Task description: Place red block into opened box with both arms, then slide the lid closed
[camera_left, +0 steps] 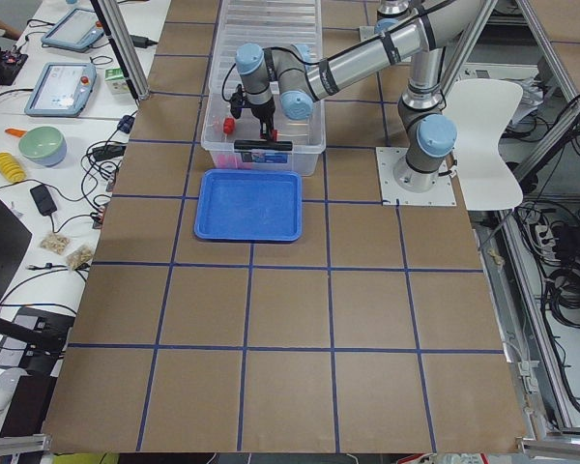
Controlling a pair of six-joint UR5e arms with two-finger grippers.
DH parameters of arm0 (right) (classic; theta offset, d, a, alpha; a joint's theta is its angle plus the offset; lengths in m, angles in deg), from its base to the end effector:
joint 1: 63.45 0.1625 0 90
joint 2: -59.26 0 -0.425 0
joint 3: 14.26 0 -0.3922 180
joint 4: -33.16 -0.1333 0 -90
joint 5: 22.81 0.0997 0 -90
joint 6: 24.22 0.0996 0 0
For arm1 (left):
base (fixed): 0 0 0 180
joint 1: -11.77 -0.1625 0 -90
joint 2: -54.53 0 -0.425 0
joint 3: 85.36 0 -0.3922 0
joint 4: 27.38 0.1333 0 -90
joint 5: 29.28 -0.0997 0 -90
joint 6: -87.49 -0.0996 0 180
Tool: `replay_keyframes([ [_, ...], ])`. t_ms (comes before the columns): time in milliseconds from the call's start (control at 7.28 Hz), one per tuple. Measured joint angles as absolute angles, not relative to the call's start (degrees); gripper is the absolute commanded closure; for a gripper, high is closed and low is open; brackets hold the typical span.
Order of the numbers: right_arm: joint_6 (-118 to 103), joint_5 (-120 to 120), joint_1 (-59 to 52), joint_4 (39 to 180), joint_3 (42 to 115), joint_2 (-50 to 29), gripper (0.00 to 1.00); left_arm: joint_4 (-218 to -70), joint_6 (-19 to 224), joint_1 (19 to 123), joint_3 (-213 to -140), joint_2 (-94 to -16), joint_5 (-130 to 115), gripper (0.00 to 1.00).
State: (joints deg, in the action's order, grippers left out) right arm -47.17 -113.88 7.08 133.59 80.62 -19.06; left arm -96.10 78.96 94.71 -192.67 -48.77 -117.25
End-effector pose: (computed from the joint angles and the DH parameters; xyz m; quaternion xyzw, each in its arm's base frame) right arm -0.0596 -0.5628 0.3573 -0.0308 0.9981 0.0532 0.0107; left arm -0.0722 -0.5305 0.2620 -0.0113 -0.9965 -0.0782 0.0285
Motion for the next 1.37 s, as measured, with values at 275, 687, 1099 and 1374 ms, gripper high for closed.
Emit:
replay_keyframes([
  [275,-46.88,-113.94,7.18,133.14,80.46,-19.64,0.00,-94.44,79.12,94.88,-194.14,-49.33,-116.99,0.97],
  [687,-46.73,-113.96,7.35,131.77,80.27,-22.21,0.00,-91.29,78.98,94.85,-196.09,-50.05,-116.99,0.95],
  [1099,-46.32,-113.86,7.42,125.79,79.54,-28.63,0.00,-89.97,78.86,94.77,-196.47,-51.49,-116.99,0.06],
  [1374,-44.94,-114.05,7.79,121.99,79.49,-32.43,0.00,-88.70,79.14,94.85,-196.57,-51.90,-117.02,0.00],
])
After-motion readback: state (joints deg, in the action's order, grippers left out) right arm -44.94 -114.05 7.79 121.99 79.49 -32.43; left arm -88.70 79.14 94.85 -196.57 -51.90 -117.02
